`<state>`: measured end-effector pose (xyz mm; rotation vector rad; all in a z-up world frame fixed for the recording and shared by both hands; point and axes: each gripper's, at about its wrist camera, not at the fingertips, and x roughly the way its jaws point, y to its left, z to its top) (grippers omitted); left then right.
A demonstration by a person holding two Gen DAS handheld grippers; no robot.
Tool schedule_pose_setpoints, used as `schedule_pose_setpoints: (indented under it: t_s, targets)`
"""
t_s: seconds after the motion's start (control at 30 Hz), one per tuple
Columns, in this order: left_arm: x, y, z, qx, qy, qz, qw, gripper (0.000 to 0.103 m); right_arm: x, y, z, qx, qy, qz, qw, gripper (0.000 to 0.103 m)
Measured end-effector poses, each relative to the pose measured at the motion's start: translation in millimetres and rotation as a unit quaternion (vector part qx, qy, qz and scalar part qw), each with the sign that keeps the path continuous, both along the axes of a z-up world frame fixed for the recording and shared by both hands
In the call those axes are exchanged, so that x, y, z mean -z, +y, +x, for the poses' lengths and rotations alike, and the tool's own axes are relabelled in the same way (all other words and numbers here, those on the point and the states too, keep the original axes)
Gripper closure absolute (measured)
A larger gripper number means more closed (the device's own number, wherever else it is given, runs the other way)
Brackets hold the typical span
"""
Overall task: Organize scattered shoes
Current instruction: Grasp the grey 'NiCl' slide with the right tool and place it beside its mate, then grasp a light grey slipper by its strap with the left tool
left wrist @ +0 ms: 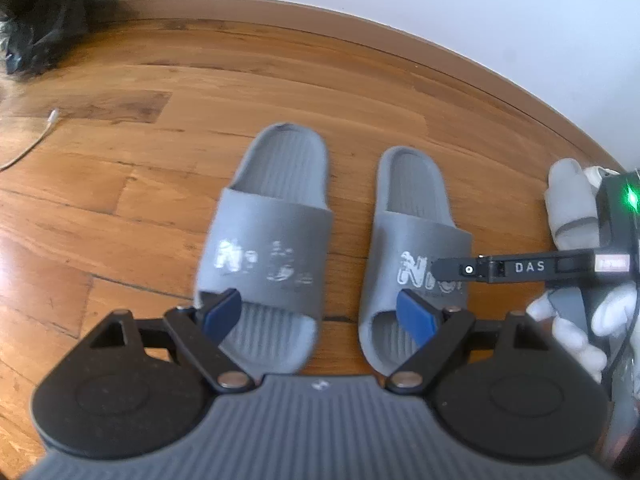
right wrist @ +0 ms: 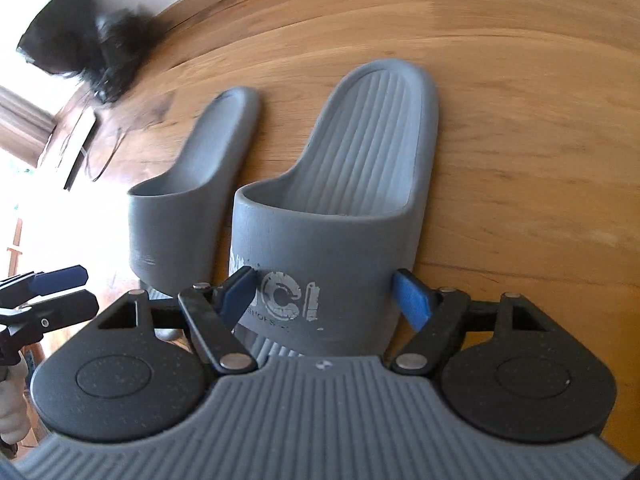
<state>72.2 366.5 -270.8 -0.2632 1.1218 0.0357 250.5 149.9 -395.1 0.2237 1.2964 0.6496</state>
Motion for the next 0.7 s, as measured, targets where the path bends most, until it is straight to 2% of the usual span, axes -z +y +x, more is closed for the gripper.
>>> schedule_pose_setpoints:
  t_s: [0.17, 0.43, 0.57, 0.7]
  targets:
    - [-1.3, 9.2, -10.6, -0.009, -0.002, 0.003, 1.0, 0.019, -4.8, 23.7, -2.5, -0.053, -0.012, 0.005, 0.999, 0.027]
    - [-7.7, 17.3, -18.6, -0.017, -0.009, 0.004, 0.9998, 0.019, -8.6, 48.5, -9.5, -0.067, -0.018, 0.002, 0.998, 0.024]
    - [-10.4, 3.7, -11.8, 0.0, -0.02, -0.004, 0.9998, 0.019, -20.3, 38.3, -16.3, -0.056, -0.027, -0.006, 0.998, 0.021]
    - [-12.2, -26.2, 4.0, 0.044, -0.031, -0.015, 0.9984, 0.019, -41.2, 4.3, -26.6, -0.057, -0.035, -0.004, 0.998, 0.021]
